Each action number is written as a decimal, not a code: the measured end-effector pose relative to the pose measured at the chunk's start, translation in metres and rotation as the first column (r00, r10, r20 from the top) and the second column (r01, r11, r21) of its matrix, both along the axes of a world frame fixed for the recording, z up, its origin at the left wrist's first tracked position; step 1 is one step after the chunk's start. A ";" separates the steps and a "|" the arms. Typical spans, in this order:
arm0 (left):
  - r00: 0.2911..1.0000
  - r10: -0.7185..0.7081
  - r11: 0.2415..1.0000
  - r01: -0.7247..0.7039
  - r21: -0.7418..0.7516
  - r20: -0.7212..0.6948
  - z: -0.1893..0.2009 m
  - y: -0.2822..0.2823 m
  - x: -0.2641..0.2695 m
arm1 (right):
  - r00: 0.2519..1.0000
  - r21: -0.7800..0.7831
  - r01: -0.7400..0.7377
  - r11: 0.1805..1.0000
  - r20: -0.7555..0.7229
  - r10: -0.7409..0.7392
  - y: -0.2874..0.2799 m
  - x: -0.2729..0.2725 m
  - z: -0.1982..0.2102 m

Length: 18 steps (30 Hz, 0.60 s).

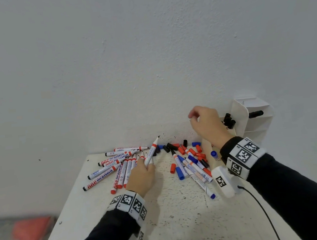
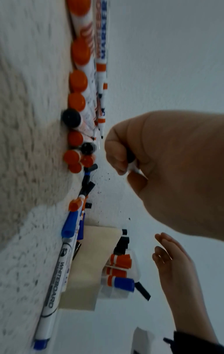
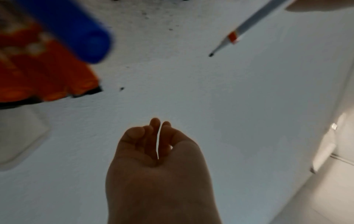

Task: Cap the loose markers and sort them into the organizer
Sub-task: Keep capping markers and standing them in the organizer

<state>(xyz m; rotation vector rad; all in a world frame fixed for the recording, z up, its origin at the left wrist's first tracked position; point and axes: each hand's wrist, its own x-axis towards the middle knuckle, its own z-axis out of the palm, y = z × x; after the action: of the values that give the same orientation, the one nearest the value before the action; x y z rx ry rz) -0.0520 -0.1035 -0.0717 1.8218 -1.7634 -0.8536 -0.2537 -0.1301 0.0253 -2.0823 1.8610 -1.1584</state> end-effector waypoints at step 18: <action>0.918 0.195 0.981 -0.182 0.070 -0.345 -0.003 0.003 0.039 | 0.971 0.637 -0.117 0.762 -0.088 0.223 0.012 0.057 -0.089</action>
<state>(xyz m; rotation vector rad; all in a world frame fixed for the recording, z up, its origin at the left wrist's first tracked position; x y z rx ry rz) -0.0129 -0.1010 -0.0745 1.7018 -1.3347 -1.0610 -0.1965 -0.1180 -0.0636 -1.9127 1.7355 -0.2503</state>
